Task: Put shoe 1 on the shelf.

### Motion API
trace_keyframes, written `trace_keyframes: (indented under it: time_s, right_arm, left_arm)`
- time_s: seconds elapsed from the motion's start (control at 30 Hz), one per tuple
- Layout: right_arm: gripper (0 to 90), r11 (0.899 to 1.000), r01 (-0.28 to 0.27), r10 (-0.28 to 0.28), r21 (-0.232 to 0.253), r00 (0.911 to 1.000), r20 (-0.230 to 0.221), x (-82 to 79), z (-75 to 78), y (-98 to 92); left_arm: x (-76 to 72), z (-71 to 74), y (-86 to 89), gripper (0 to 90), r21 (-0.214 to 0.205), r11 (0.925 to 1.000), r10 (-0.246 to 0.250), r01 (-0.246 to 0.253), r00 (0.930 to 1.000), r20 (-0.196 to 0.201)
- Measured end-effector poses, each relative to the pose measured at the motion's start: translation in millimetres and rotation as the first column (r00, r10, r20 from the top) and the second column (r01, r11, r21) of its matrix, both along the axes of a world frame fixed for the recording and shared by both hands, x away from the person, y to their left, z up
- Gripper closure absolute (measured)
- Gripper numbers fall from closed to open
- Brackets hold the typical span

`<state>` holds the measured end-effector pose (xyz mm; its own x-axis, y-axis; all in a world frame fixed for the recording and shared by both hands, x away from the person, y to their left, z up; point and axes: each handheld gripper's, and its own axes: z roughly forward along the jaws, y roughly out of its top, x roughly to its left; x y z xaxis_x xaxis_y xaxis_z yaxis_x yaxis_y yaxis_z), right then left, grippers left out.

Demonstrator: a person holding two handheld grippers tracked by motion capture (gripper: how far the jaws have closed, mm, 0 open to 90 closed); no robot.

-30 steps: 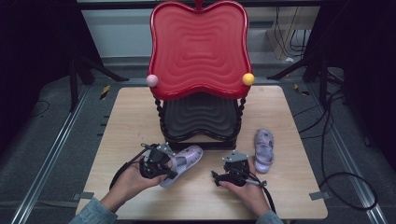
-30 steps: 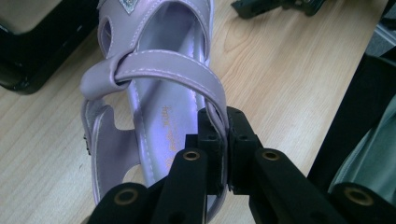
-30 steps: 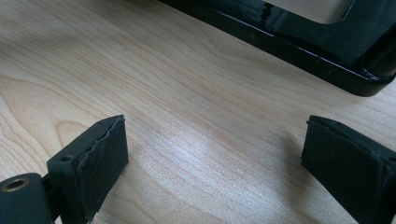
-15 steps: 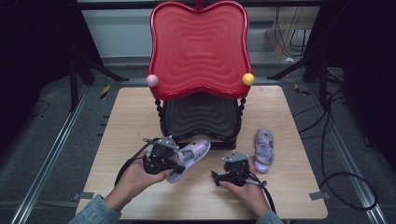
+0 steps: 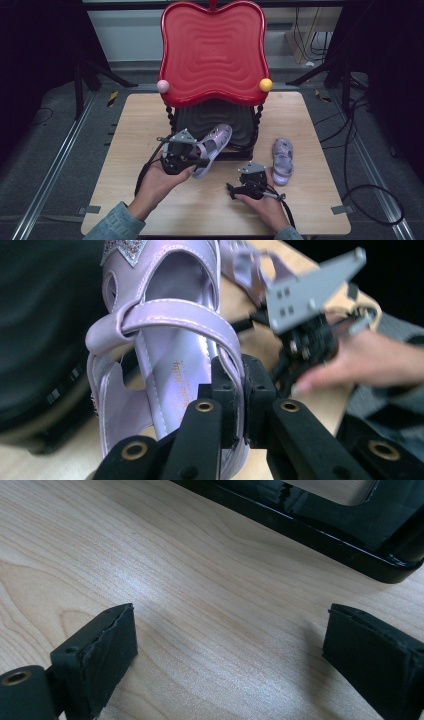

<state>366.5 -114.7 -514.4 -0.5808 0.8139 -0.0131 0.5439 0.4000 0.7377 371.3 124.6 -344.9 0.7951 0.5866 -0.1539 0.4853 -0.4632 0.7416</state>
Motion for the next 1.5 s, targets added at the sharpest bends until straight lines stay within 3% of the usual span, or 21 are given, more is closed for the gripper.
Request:
trace_keyframes:
  time_s: [0.2, 0.33, 0.47, 0.7, 0.73, 0.77, 0.8, 0.83, 0.87, 0.9, 0.93, 0.97, 1.0, 1.03, 1.13, 1.2, 1.23, 1.27, 1.3, 1.4, 1.5]
  right_arm:
    - [7.3, 1.0, 0.0, 0.0, -0.001, 1.0, -0.001, -0.1, 0.1, 0.0]
    - [7.3, 1.0, 0.0, 0.0, -0.001, 1.0, -0.001, -0.1, 0.1, 0.0]
    - [7.3, 1.0, 0.001, -0.001, -0.001, 1.0, -0.001, -0.1, 0.1, -0.1]
    - [7.3, 1.0, 0.002, -0.002, 0.001, 1.0, -0.004, -0.2, 0.1, 0.2]
    - [7.4, 1.0, 0.002, -0.002, 0.003, 1.0, -0.006, -0.4, 0.3, 0.2]
    - [7.4, 1.0, 0.002, -0.002, 0.003, 1.0, -0.006, -0.4, 0.3, 0.2]
    - [7.3, 1.0, 0.002, -0.002, 0.002, 1.0, -0.005, -0.3, 0.3, 0.2]
    - [7.3, 1.0, 0.002, -0.002, 0.002, 1.0, -0.005, -0.3, 0.3, 0.2]
    - [7.3, 1.0, 0.002, -0.002, 0.002, 1.0, -0.005, -0.3, 0.3, 0.1]
    - [7.3, 1.0, 0.002, -0.002, 0.002, 1.0, -0.005, -0.3, 0.3, 0.1]
    - [7.3, 1.0, 0.001, -0.001, 0.001, 1.0, -0.004, -0.3, 0.3, 0.0]
    - [7.3, 1.0, 0.001, -0.001, 0.001, 1.0, -0.004, -0.3, 0.3, 0.0]
    - [7.4, 1.0, 0.001, -0.001, 0.001, 1.0, -0.004, -0.3, 0.3, -0.1]
    - [7.3, 1.0, 0.001, -0.001, 0.003, 1.0, -0.005, -0.4, 0.4, -0.1]
    - [7.3, 1.0, 0.0, 0.0, 0.003, 1.0, -0.005, -0.3, 0.4, -0.1]
    - [7.3, 1.0, 0.0, 0.0, 0.002, 1.0, -0.004, -0.3, 0.4, -0.2]
    - [7.3, 1.0, 0.0, 0.0, 0.002, 1.0, -0.004, -0.3, 0.4, -0.2]
    - [7.4, 1.0, -0.001, 0.001, 0.003, 1.0, -0.005, -0.3, 0.4, -0.2]
    - [7.4, 1.0, -0.001, 0.001, 0.003, 1.0, -0.005, -0.3, 0.4, -0.2]
    - [7.4, 1.0, -0.003, 0.003, 0.004, 1.0, -0.004, -0.3, 0.3, -0.3]
    - [7.4, 1.0, -0.003, 0.003, 0.004, 1.0, -0.004, -0.2, 0.3, -0.4]
  left_arm:
    - [10.4, -1.1, -12.2, 85.9, -0.062, 0.9943, 0.093, -0.087, 0.9895, 0.11]
    - [16.9, -4.7, -18.8, 85.8, -0.132, 0.9837, 0.139, -0.122, 0.9822, 0.127]
    - [19.9, -6.8, -27.6, 85.9, -0.158, 0.9765, 0.174, -0.147, 0.9694, 0.173]
    - [27.8, -11.1, -33.9, 85.8, -0.202, 0.9629, 0.216, -0.179, 0.9596, 0.18]
    - [29.7, -12.6, -34.6, 85.8, -0.215, 0.9556, 0.243, -0.202, 0.9517, 0.188]
    - [29.7, -12.6, -34.6, 85.8, -0.215, 0.9556, 0.243, -0.202, 0.9517, 0.188]
    - [31.6, -13.3, -34.4, 85.8, -0.226, 0.9488, 0.268, -0.22, 0.9414, 0.205]
    - [31.6, -13.3, -34.4, 85.7, -0.226, 0.9488, 0.268, -0.22, 0.9414, 0.205]
    - [34.2, -13.7, -33.2, 85.7, -0.243, 0.9386, 0.299, -0.245, 0.9285, 0.22]
    - [34.2, -13.7, -33.2, 85.7, -0.243, 0.9386, 0.299, -0.245, 0.9285, 0.22]
    - [37.1, -14.3, -31.3, 85.7, -0.247, 0.9302, 0.33, -0.272, 0.9126, 0.241]
    - [37.1, -14.3, -31.3, 85.7, -0.247, 0.9302, 0.33, -0.272, 0.9126, 0.241]
    - [40.4, -16.3, -30.3, 85.7, -0.251, 0.9221, 0.356, -0.294, 0.9001, 0.251]
    - [40.4, -16.3, -30.3, 85.7, -0.251, 0.9221, 0.356, -0.294, 0.9001, 0.251]
    - [44.8, -19.5, -28.1, 85.5, -0.241, 0.9142, 0.386, -0.326, 0.8817, 0.272]
    - [48.2, -21.8, -24.6, 85.5, -0.238, 0.9046, 0.414, -0.354, 0.8605, 0.296]
    - [48.2, -21.8, -24.6, 85.5, -0.238, 0.9046, 0.414, -0.354, 0.8605, 0.296]
    - [51.0, -23.0, -23.1, 85.5, -0.244, 0.8942, 0.438, -0.375, 0.8461, 0.304]
    - [51.0, -23.0, -23.1, 85.5, -0.244, 0.8942, 0.438, -0.375, 0.8461, 0.304]
    - [55.1, -26.8, -22.0, 85.5, -0.25, 0.8796, 0.468, -0.405, 0.8283, 0.307]
    - [56.9, -29.0, -22.3, 85.5, -0.252, 0.875, 0.477, -0.413, 0.8243, 0.305]
